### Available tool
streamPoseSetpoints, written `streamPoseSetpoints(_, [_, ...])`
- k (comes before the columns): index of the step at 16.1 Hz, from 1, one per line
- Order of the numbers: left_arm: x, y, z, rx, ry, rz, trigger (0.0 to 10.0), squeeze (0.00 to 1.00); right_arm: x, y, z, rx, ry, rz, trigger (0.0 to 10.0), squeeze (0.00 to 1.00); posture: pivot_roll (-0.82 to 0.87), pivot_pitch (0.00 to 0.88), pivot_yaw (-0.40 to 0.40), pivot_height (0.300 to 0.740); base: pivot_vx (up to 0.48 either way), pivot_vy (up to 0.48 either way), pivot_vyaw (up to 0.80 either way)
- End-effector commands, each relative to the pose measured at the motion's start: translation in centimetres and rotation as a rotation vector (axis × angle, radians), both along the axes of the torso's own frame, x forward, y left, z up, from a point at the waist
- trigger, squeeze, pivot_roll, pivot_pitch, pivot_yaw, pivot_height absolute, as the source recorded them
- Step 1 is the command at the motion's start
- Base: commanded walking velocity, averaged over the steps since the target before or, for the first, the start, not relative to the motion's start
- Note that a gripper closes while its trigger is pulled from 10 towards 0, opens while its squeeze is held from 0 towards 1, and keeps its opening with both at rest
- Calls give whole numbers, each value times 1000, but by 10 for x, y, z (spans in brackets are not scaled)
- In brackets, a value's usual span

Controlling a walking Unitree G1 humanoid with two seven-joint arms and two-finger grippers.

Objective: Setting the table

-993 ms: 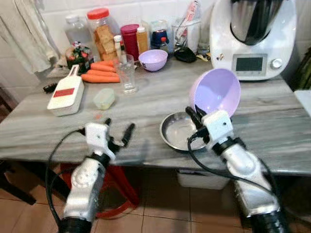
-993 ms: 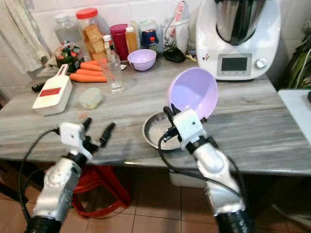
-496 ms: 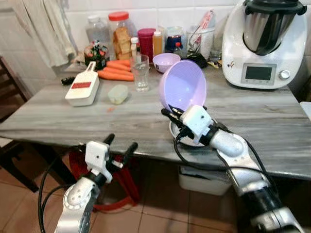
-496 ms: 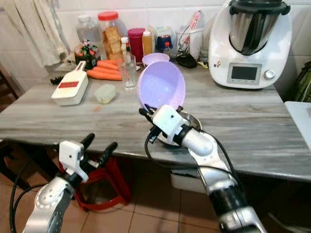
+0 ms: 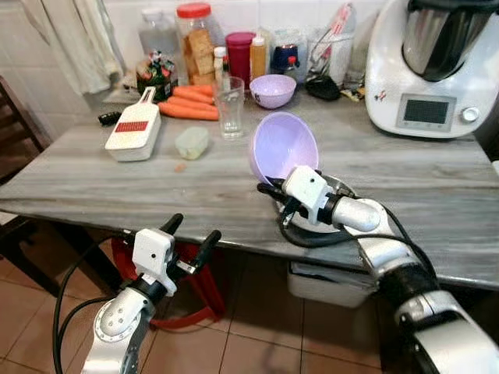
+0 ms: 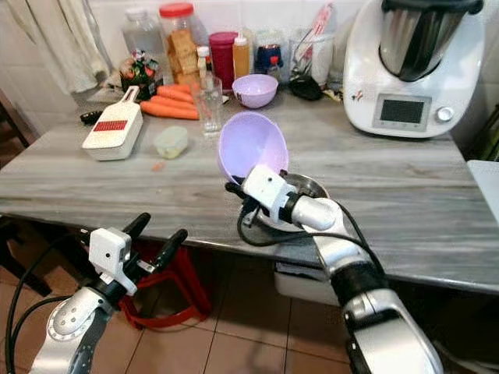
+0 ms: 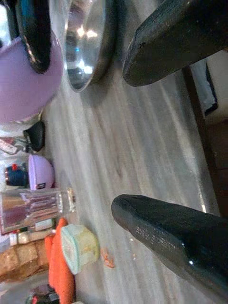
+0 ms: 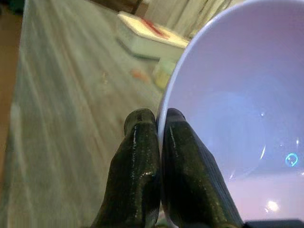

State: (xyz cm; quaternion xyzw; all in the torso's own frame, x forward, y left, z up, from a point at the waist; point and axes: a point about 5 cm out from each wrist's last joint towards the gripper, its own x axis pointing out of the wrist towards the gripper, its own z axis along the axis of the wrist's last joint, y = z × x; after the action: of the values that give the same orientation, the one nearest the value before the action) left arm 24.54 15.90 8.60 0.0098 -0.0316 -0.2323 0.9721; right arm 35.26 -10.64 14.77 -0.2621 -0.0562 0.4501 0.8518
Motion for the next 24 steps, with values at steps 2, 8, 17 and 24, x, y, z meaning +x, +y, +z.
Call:
streamPoseSetpoints(2, [-3,5,3,22,2,-30,10000,0,7,3,6,-26,4,36,10000,0,21,23,86,740,0,0,0])
streamPoseSetpoints(8, [-10,9,4,31,17,-25,10000,0,10,6,-7,-156,6,64,10000,0,62,39,85,740,0,0,0])
streamPoseSetpoints(17, [-11,4,9,18,24,-84,10000,0,13,1,-6,-206,-46,39,10000,1000,78,33,96,740,0,0,0])
streamPoseSetpoints(24, [-11,7,7,23,36,-75,10000,0,15,2,-9,-242,-75,10,10000,1000,93,29,92,740,0,0,0])
